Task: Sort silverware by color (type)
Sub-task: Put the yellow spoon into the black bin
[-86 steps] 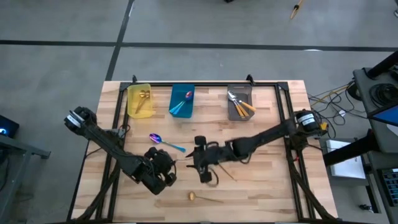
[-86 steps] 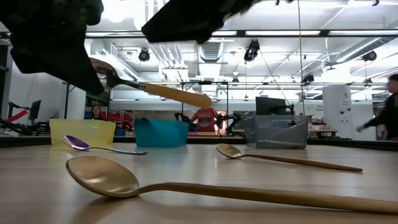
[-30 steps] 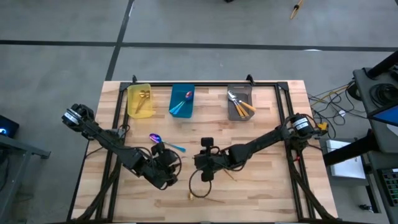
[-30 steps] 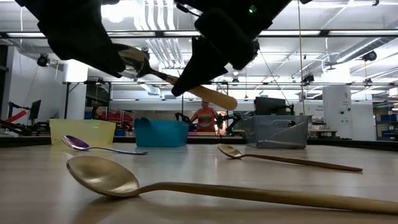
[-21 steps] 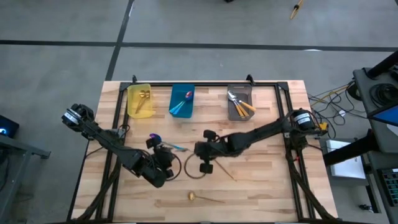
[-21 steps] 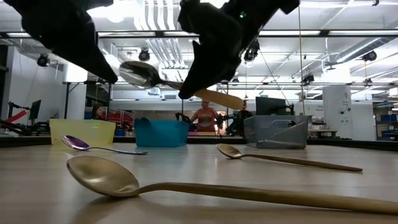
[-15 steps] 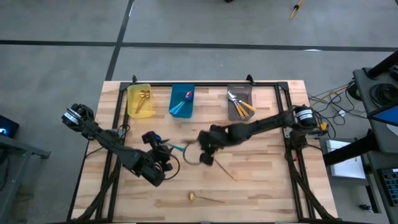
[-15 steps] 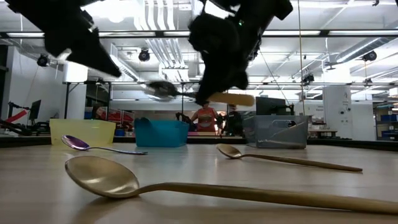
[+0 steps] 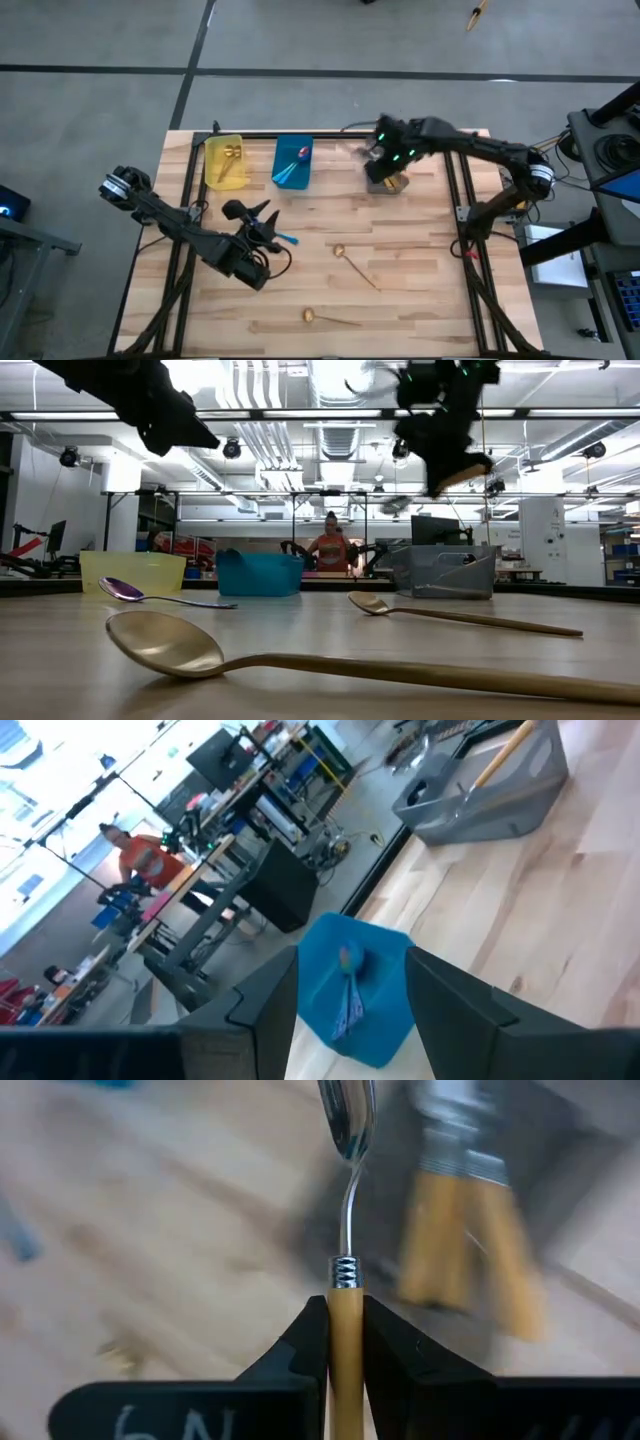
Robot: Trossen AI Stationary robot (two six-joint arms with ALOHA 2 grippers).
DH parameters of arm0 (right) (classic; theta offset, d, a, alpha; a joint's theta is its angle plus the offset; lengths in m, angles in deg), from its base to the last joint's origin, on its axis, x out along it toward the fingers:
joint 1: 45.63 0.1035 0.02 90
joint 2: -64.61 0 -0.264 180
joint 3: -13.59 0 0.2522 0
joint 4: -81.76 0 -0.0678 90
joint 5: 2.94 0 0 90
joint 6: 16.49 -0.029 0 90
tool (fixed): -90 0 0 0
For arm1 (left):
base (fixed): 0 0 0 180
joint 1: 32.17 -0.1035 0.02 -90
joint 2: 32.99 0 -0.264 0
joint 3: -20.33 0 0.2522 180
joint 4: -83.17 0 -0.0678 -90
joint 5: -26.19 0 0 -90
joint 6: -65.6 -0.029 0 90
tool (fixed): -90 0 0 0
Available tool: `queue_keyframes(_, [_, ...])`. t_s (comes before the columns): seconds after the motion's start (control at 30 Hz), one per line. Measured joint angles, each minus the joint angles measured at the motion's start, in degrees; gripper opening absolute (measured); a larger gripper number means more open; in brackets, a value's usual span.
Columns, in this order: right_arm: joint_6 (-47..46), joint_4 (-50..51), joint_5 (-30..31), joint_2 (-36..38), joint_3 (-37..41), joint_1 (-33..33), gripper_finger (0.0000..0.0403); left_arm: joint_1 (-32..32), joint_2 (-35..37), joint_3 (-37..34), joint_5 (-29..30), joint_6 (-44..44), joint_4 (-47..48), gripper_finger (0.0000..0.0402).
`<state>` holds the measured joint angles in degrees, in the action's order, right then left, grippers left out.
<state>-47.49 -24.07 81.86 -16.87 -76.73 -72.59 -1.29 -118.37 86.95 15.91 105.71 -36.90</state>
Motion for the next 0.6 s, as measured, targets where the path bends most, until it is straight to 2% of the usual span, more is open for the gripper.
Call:
queue_keyframes(0.13, [1.55,3.87,-0.88,1.10,2.95,-9.89,0.0029,-1.08,0.00,0.00,-0.83,-0.49,-0.27,0.0165])
queue_keyframes(0.27, [5.31,3.85,-1.32,0.53,4.75,-15.84,0.0029,-2.15,0.00,0.00,-0.79,-0.21,-1.48,0.0165])
queue_keyframes(0.43, [8.68,1.57,-1.31,-0.99,6.19,-19.25,0.0029,-2.31,0.00,0.00,-0.77,-0.19,-2.86,0.0165])
queue_keyframes(0.6, [11.26,-0.98,-1.33,-3.45,6.79,-19.60,0.0029,-2.44,0.00,0.00,-0.78,-0.17,-6.16,0.0165])
